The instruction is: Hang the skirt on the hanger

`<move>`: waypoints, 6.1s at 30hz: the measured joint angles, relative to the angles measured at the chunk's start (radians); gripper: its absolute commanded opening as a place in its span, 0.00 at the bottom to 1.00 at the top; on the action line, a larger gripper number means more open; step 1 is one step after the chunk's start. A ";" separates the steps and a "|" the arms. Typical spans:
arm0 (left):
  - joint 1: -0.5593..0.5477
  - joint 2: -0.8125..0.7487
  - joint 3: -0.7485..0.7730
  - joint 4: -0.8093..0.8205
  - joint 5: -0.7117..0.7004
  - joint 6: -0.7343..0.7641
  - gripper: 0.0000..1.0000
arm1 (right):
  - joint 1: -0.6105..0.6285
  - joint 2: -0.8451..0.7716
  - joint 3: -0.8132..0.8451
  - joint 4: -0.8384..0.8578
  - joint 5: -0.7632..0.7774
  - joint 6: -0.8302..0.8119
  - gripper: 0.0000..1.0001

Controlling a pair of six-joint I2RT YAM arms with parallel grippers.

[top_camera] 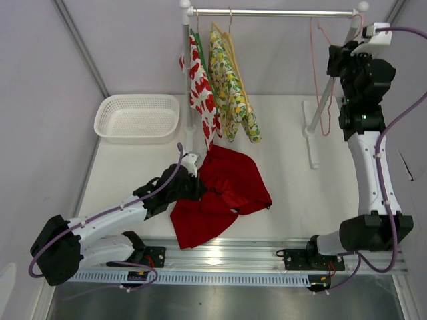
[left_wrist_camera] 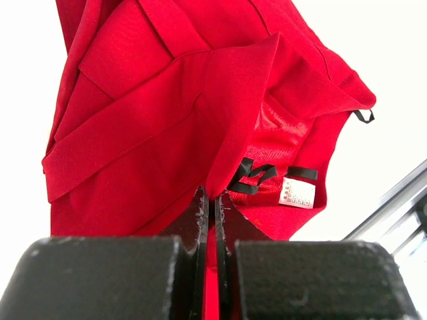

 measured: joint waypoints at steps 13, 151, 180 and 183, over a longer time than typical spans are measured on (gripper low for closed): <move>0.029 0.000 0.000 -0.002 0.039 -0.034 0.00 | 0.008 -0.647 -0.486 -0.290 -0.144 0.143 0.00; 0.113 -0.019 -0.142 0.203 0.017 -0.338 0.00 | 0.601 -1.201 -1.413 -0.388 -0.254 1.119 0.00; 0.114 -0.029 -0.142 0.211 0.019 -0.346 0.00 | 0.624 -1.215 -1.448 -0.259 -0.091 1.181 0.00; 0.115 -0.029 -0.142 0.210 0.019 -0.346 0.00 | 0.637 -1.219 -1.450 -0.268 -0.088 1.186 0.00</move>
